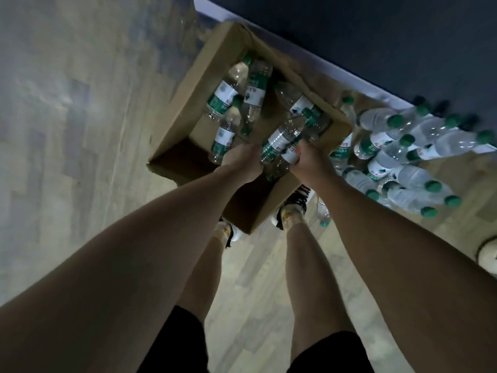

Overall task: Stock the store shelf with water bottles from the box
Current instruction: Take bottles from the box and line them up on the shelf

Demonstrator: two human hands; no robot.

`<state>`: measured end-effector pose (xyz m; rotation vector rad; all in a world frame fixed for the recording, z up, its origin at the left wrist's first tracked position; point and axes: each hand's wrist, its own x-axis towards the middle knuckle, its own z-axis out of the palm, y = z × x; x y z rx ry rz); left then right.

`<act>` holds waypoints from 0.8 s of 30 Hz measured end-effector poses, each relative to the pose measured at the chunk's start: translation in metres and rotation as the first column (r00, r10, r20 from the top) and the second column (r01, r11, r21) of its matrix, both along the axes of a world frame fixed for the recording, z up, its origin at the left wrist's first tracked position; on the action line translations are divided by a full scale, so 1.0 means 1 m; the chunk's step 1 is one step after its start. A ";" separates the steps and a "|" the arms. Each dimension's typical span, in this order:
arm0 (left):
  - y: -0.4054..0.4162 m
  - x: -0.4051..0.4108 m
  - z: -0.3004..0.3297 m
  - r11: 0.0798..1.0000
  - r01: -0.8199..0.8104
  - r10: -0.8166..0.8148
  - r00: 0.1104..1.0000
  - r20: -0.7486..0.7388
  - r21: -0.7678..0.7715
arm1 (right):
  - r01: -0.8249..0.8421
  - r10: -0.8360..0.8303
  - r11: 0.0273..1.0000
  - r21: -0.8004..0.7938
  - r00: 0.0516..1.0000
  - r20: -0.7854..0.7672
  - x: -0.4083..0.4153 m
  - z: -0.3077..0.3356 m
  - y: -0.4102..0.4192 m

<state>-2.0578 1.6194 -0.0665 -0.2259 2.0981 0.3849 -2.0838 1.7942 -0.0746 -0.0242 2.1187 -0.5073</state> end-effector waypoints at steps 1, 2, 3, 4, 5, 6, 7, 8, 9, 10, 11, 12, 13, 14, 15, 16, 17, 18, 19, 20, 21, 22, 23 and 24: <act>0.005 0.000 -0.020 1.000 -0.015 0.015 1.000 -0.011 0.009 | -0.016 0.016 1.000 0.004 1.000 -0.004 -0.002 -0.018 0.001; 0.009 0.000 -0.038 1.000 -0.026 0.026 1.000 -0.009 0.012 | -0.038 0.038 0.999 0.013 0.999 -0.013 -0.004 -0.034 0.001; 0.013 -0.001 -0.057 0.999 -0.039 0.039 0.999 -0.015 0.015 | -0.060 0.060 0.998 0.025 0.998 -0.027 -0.006 -0.049 0.001; 0.017 -0.002 -0.075 0.998 -0.057 0.057 0.998 -0.014 0.013 | -0.082 0.084 0.996 0.036 0.996 -0.037 -0.009 -0.064 0.002; 0.022 -0.004 -0.093 0.997 -0.072 0.072 0.997 -0.018 0.008 | -0.100 0.102 0.994 0.042 0.994 -0.046 -0.011 -0.078 0.003; 0.026 -0.007 -0.108 0.996 -0.092 0.092 0.996 -0.019 0.004 | -0.113 0.116 0.992 0.046 0.992 -0.050 -0.013 -0.090 0.004; 0.030 -0.010 -0.123 0.993 -0.114 0.114 0.993 -0.026 0.001 | -0.123 0.126 0.991 0.048 0.991 -0.050 -0.014 -0.101 0.006; 0.033 -0.012 -0.136 0.991 -0.131 0.131 0.991 -0.036 0.002 | -0.129 0.131 0.990 0.052 0.990 -0.049 -0.016 -0.111 0.008; 0.037 -0.016 -0.148 0.991 -0.136 0.136 0.989 -0.058 0.004 | -0.126 0.129 0.990 0.055 0.991 -0.046 -0.018 -0.120 0.009; 0.042 -0.020 -0.159 0.991 -0.135 0.135 0.988 -0.079 0.008 | -0.123 0.125 0.991 0.059 0.991 -0.041 -0.020 -0.128 0.011; 0.047 -0.023 -0.169 0.991 -0.135 0.136 0.986 -0.100 0.020 | -0.121 0.123 0.991 0.064 0.992 -0.039 -0.021 -0.135 0.013; 0.053 -0.027 -0.178 0.989 -0.144 0.148 0.981 -0.123 0.036 | -0.117 0.120 0.991 0.072 0.992 -0.038 -0.023 -0.141 0.014; 0.059 -0.031 -0.186 0.984 -0.169 0.176 0.973 -0.148 0.058 | -0.108 0.111 0.991 0.080 0.993 -0.041 -0.023 -0.147 0.014; 0.063 -0.035 -0.192 0.975 -0.207 0.218 0.960 -0.174 0.079 | -0.098 0.102 0.991 0.089 0.994 -0.044 -0.024 -0.152 0.013; 0.067 -0.040 -0.198 0.965 -0.243 0.259 0.946 -0.197 0.102 | -0.089 0.094 0.991 0.101 0.994 -0.049 -0.025 -0.157 0.012; 0.070 -0.043 -0.203 0.957 -0.264 0.285 0.935 -0.210 0.121 | -0.081 0.087 0.990 0.114 0.995 -0.047 -0.025 -0.161 0.011; 0.072 -0.047 -0.206 0.954 -0.268 0.292 0.933 -0.210 0.133 | -0.076 0.082 0.989 0.126 0.996 -0.044 -0.026 -0.164 0.011; 0.074 -0.050 -0.208 0.955 -0.262 0.287 0.936 -0.202 0.140 | -0.072 0.078 0.988 0.137 0.996 -0.042 -0.028 -0.166 0.010; 0.075 -0.052 -0.209 0.956 -0.255 0.280 0.941 -0.192 0.144 | -0.067 0.074 0.988 0.141 0.996 -0.044 -0.029 -0.167 0.010; 0.075 -0.054 -0.209 0.958 -0.248 0.272 0.945 -0.183 0.145 | -0.064 0.071 0.988 0.137 0.996 -0.045 -0.030 -0.166 0.011; 0.076 -0.055 -0.207 0.961 -0.236 0.260 0.949 -0.180 0.143 | -0.064 0.071 0.990 0.125 0.996 -0.052 -0.031 -0.163 0.012; 0.076 -0.056 -0.205 0.965 -0.225 0.247 0.953 -0.178 0.135 | -0.067 0.074 0.991 0.114 0.995 -0.060 -0.032 -0.160 0.013; 0.077 -0.056 -0.201 0.968 -0.217 0.238 0.955 -0.178 0.126 | -0.073 0.080 0.991 0.108 0.995 -0.066 -0.032 -0.155 0.015; 0.076 -0.056 -0.196 0.969 -0.219 0.236 0.956 -0.176 0.113 | -0.078 0.085 0.991 0.108 0.994 -0.065 -0.032 -0.149 0.016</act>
